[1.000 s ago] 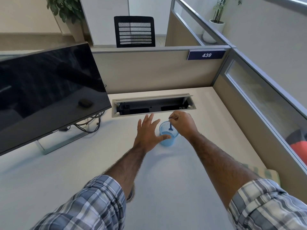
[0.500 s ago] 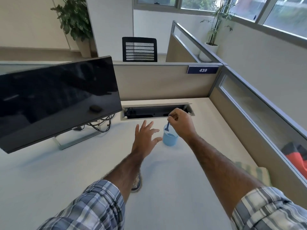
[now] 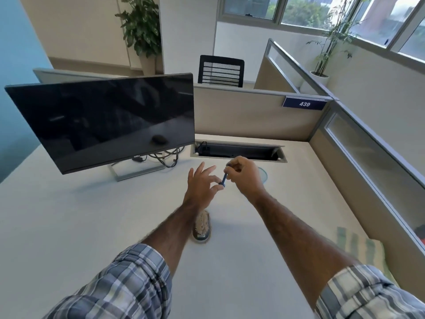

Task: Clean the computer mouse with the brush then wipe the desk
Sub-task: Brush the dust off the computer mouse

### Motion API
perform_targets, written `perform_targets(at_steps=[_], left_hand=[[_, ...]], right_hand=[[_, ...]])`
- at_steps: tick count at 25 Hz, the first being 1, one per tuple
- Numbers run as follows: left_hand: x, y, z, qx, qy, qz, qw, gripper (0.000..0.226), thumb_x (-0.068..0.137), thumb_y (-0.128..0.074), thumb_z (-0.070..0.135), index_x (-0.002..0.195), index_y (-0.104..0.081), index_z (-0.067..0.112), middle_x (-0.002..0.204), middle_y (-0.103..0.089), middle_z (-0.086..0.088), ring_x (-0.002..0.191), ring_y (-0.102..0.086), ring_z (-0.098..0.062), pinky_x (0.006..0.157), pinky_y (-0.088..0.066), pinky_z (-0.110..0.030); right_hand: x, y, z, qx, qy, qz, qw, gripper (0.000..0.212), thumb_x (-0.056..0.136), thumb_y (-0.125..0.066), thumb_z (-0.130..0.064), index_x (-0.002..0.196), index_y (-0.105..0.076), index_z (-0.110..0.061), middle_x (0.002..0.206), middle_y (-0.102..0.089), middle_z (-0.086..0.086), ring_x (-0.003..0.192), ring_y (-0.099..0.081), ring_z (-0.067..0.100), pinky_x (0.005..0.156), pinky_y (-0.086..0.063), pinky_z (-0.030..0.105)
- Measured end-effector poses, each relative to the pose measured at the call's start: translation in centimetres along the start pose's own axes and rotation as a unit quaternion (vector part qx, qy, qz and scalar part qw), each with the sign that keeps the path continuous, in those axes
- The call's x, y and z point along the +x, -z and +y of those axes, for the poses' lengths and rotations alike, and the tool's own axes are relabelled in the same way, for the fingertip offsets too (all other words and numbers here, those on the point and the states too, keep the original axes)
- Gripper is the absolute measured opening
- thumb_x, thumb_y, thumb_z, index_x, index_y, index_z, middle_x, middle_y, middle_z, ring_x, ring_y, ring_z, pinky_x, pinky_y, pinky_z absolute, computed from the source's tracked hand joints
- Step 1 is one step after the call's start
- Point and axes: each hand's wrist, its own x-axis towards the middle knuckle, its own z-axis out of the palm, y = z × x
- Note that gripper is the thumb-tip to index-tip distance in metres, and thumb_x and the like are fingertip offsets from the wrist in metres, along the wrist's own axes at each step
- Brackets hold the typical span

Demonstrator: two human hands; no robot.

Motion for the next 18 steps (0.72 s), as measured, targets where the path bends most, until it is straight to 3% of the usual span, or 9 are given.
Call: perform_targets(at_steps=[5,10,14,16,18], left_hand=[[-3.3,1.5,-0.4,0.013,0.001,0.009,1.000,0.009,0.093,-0.072,0.033,0.095,-0.080,0.032,0.156,-0.049,-0.002,0.155,-0.020,-0.028,0.124,-0.005,-0.055],[-6.9,2.3,-1.1,0.024,0.019,-0.004,1.000,0.012,0.094,-0.071,0.031,0.100,-0.082,0.030,0.156,-0.049,-0.002,0.156,-0.018,-0.028,0.123,-0.013,-0.049],[-8.6,3.0,-2.0,-0.015,0.042,-0.025,0.999,0.014,0.094,-0.070,0.033,0.104,-0.080,0.031,0.160,-0.044,0.004,0.157,-0.010,-0.018,0.123,-0.018,-0.046],[-8.3,3.3,-3.1,0.009,0.040,-0.039,0.998,0.028,0.093,-0.071,0.041,0.119,-0.075,0.032,0.163,-0.039,0.004,0.158,-0.009,-0.017,0.124,-0.018,-0.046],[-8.0,3.3,-4.8,0.067,0.034,-0.074,0.994,0.063,0.089,-0.072,0.054,0.144,-0.058,0.027,0.168,-0.028,0.000,0.158,-0.007,-0.021,0.125,-0.012,-0.045]], right_hand=[[-3.0,-1.0,-0.5,-0.044,-0.007,-0.081,0.996,0.010,0.093,-0.072,-0.017,0.100,-0.075,-0.011,0.092,-0.073,0.001,0.083,-0.069,0.018,0.071,-0.058,0.024],[-5.5,-2.2,-0.7,-0.068,0.002,-0.141,0.988,0.005,0.090,-0.073,-0.015,0.094,-0.076,-0.014,0.090,-0.074,0.001,0.081,-0.070,0.021,0.072,-0.061,0.037],[-6.3,-3.4,-0.4,-0.073,0.001,-0.157,0.985,0.011,0.090,-0.073,-0.014,0.100,-0.077,-0.010,0.089,-0.072,0.000,0.082,-0.069,0.020,0.080,-0.060,0.036],[-5.9,-4.1,-0.1,-0.065,-0.013,-0.154,0.986,0.011,0.090,-0.073,-0.014,0.100,-0.077,-0.011,0.090,-0.074,0.000,0.083,-0.069,0.020,0.082,-0.061,0.037],[-5.2,-4.7,0.7,-0.055,-0.035,-0.142,0.988,0.007,0.089,-0.074,-0.014,0.095,-0.076,-0.015,0.088,-0.075,0.000,0.081,-0.071,0.020,0.081,-0.062,0.041]])
